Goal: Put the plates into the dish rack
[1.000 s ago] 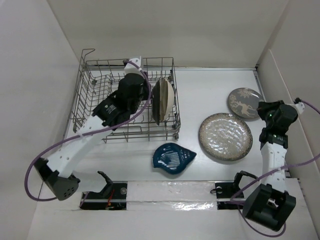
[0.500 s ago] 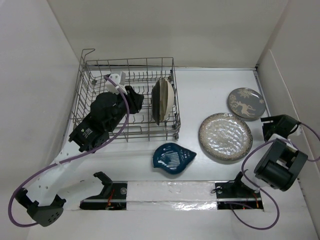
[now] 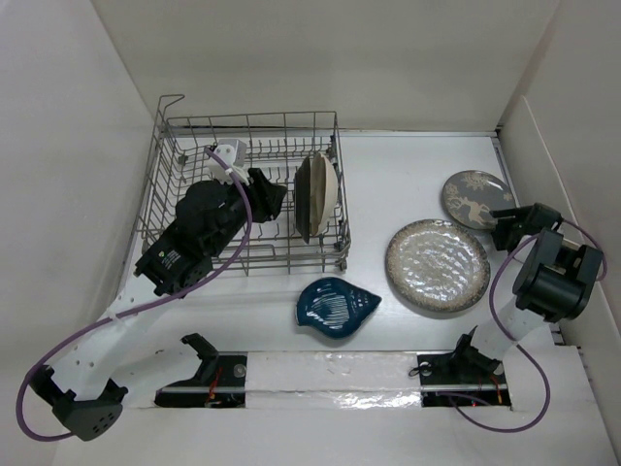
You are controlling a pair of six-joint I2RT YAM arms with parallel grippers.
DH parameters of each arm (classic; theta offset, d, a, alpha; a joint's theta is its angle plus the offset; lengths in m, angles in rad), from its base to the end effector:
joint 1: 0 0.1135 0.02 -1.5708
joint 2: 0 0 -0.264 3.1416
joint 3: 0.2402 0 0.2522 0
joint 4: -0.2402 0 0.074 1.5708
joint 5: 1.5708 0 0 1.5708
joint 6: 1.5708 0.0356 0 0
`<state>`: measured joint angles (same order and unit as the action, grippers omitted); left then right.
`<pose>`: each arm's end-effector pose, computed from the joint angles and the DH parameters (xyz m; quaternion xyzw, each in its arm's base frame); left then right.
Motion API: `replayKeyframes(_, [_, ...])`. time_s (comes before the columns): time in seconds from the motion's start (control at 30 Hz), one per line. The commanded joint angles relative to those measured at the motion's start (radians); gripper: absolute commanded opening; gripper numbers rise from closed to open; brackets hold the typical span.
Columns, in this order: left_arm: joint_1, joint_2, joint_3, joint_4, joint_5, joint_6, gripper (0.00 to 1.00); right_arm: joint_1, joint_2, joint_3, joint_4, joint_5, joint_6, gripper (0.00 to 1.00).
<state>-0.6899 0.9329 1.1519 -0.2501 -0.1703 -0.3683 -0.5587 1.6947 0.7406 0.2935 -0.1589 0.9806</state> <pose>0.1565 -0.1213 0.4340 0.0561 0.7157 -0.2973 0.6295 0.2823 -0.1699 0.1434 0.5980 0.6673 0.1615 0.4135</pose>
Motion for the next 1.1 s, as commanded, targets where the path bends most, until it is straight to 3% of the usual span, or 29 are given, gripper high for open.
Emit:
replayKeyframes(0.0, [0.003, -0.014, -0.009, 0.052, -0.028, 0.008, 0.37, 0.011, 0.045, 0.025, 0.058, 0.002, 0.041, 0.68])
replayKeyframes(0.1, [0.003, -0.009, -0.009, 0.052, -0.037, 0.009, 0.38, 0.020, 0.068, 0.058, 0.026, 0.007, 0.038, 0.64])
replayKeyframes(0.2, [0.003, -0.003, -0.011, 0.051, -0.051, 0.012, 0.38, 0.020, 0.101, 0.095, 0.009, 0.027, 0.036, 0.52])
replayKeyframes(0.23, [0.003, -0.002, -0.011, 0.049, -0.057, 0.012, 0.38, 0.020, 0.115, 0.108, 0.003, 0.027, 0.035, 0.33])
replayKeyframes(0.33, [0.003, 0.000, -0.015, 0.052, -0.077, 0.017, 0.39, 0.029, 0.155, 0.164, -0.051, 0.019, 0.020, 0.10])
replayKeyframes(0.43, [0.003, 0.007, -0.017, 0.052, -0.089, 0.017, 0.40, 0.029, 0.161, 0.168, -0.044, 0.019, 0.016, 0.00])
replayKeyframes(0.5, [0.003, 0.014, -0.018, 0.055, -0.090, 0.017, 0.42, 0.029, 0.148, 0.142, -0.002, 0.012, 0.033, 0.00])
replayKeyframes(0.63, [0.015, 0.033, -0.015, 0.055, -0.081, 0.012, 0.43, 0.039, 0.033, 0.002, 0.280, -0.054, 0.116, 0.00])
replayKeyframes(0.73, [0.081, 0.049, -0.014, 0.067, 0.018, -0.015, 0.45, 0.063, -0.036, -0.013, 0.395, -0.128, 0.168, 0.00])
replayKeyframes(0.9, [0.168, 0.092, 0.020, 0.081, 0.238, -0.061, 0.54, 0.109, -0.213, -0.003, 0.495, -0.232, 0.240, 0.00])
replayKeyframes(1.07, [0.168, 0.126, 0.086, 0.103, 0.363, -0.103, 0.64, 0.176, -0.366, 0.009, 0.493, -0.266, 0.247, 0.00])
